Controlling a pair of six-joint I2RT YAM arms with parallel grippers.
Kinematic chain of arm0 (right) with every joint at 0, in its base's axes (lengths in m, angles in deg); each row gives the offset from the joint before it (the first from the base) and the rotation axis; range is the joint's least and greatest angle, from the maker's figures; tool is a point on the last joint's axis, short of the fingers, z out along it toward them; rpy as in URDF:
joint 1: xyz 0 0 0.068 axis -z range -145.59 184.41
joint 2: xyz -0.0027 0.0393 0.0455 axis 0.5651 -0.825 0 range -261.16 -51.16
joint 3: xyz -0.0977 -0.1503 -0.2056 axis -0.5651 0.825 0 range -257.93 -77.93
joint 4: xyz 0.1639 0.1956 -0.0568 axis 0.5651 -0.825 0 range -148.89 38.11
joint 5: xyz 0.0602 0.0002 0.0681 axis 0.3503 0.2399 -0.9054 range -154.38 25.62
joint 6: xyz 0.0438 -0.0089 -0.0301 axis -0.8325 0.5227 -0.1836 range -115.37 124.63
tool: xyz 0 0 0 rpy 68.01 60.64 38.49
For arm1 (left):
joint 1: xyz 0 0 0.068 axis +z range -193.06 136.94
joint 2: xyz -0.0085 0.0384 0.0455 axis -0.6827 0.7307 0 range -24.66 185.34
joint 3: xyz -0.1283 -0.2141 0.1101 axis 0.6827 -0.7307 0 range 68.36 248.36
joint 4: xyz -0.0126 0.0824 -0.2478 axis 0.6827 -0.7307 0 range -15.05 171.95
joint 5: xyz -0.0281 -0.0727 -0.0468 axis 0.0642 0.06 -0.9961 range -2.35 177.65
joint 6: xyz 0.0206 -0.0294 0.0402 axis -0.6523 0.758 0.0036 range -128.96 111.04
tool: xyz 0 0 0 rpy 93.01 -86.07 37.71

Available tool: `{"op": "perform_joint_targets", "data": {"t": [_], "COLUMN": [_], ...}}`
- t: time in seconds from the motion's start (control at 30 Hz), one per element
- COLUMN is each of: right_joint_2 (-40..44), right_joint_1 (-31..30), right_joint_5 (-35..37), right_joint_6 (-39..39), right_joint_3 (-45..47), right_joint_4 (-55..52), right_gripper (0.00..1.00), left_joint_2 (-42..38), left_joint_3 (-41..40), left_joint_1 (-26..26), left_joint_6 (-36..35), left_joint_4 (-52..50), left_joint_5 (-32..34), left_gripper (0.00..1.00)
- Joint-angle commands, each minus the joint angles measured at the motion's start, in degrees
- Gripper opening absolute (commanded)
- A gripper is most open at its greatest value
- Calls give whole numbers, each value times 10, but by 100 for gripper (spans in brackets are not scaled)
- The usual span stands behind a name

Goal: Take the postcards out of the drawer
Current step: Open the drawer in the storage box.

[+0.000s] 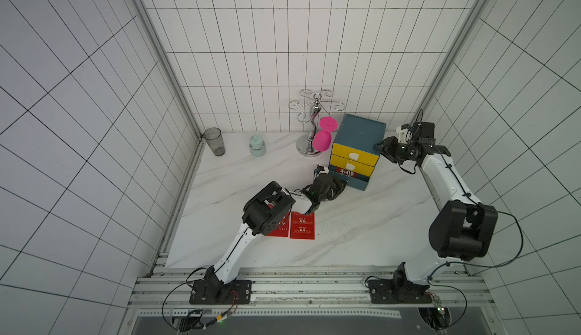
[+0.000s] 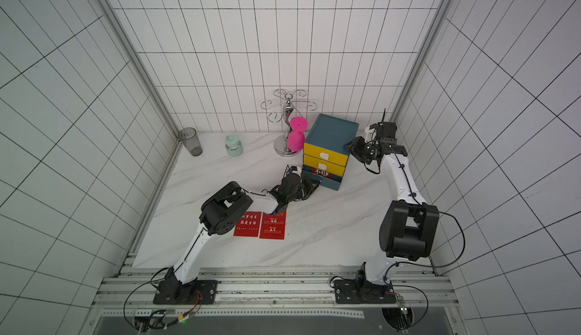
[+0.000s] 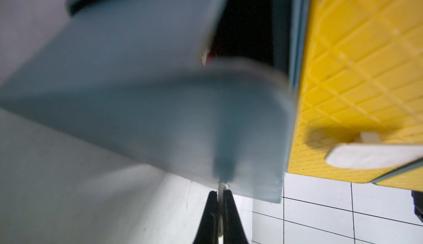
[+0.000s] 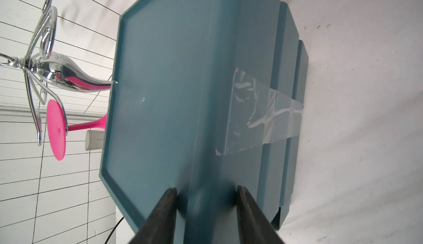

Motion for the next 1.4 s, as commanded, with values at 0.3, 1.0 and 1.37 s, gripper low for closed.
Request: {"op": "perform_joint_targets", "data": {"t": [0.3,1.0,1.37], "right_joint_2": [1,2,-5], "right_joint_1": [0,2,3], "right_joint_5": [2,32,30], "right_joint_6": [10,28,30], "right_joint_3": [28,16,10], "right_joint_4": [-26,-50,-53], "right_gripper": [44,44,44], "left_joint_2": [-67,-158,-179], "left_joint_3": [-96,-202,-241], "left_joint_1": [-11,-24,-25], "left_joint_6": [17,11,13], "left_joint_4": [26,15,16], "left_joint_5": [12,15,0], "left_gripper": [0,0,0]}}
